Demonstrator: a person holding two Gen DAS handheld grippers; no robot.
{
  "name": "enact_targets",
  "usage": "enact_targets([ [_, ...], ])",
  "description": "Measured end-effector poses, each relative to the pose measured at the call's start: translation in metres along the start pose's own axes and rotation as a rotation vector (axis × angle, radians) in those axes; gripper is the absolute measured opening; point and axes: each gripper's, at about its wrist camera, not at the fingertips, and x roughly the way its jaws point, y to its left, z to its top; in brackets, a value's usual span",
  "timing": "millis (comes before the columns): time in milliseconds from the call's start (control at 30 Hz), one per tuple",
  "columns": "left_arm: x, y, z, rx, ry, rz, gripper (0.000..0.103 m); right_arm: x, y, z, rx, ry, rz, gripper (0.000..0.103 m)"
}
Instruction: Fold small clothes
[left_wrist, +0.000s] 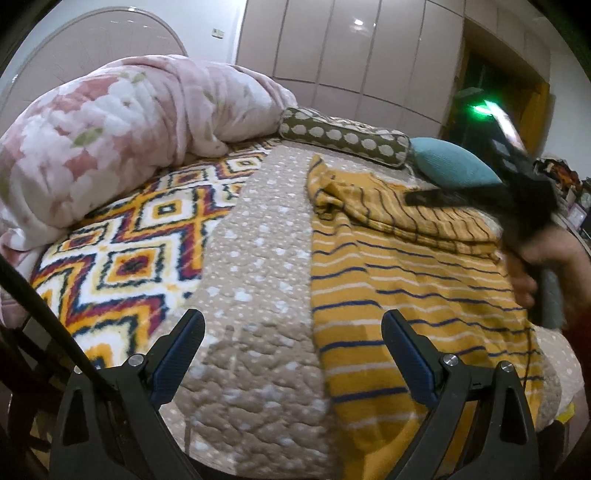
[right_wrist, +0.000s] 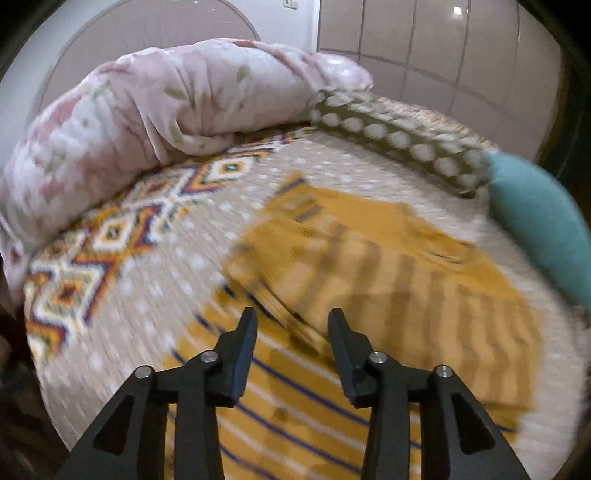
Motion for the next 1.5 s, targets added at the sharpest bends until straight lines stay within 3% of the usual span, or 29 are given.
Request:
enact_targets([
  [200,0.003,-0.011,-0.006,-0.008,0.054,-0.006,0.096,-0.07,-0.047,-0.083,0.049,-0.01,-0.1,0.06],
  [367,0.007,-0.021,-0.011,0.02,0.085,0.032,0.096,-0.095,-0.08,-0.151,0.046,0.073,-0.381,0.06],
  [433,0.01,-0.027,-0.013,0.041,0.1,0.052,0.096,-0.104,-0.091,-0.17,0.067,0.086,-0.428,0.06],
  [800,0.038,-0.055,-0.025,0.092,0.194,0.058,0.096,-0.126,-0.134,-0.229,0.303,0.088,-0.393,0.061],
  [1067,0.048,-0.053,-0.031,0.083,0.223,0.057,0.096,-0.11,-0.135,-0.243,0.376,0.111,-0.334,0.061],
  [1500,0.055,-0.048,-0.035,0.091,0.227,0.082,0.096,-0.099,-0.124,-0.248,0.384,0.135,-0.33,0.062],
])
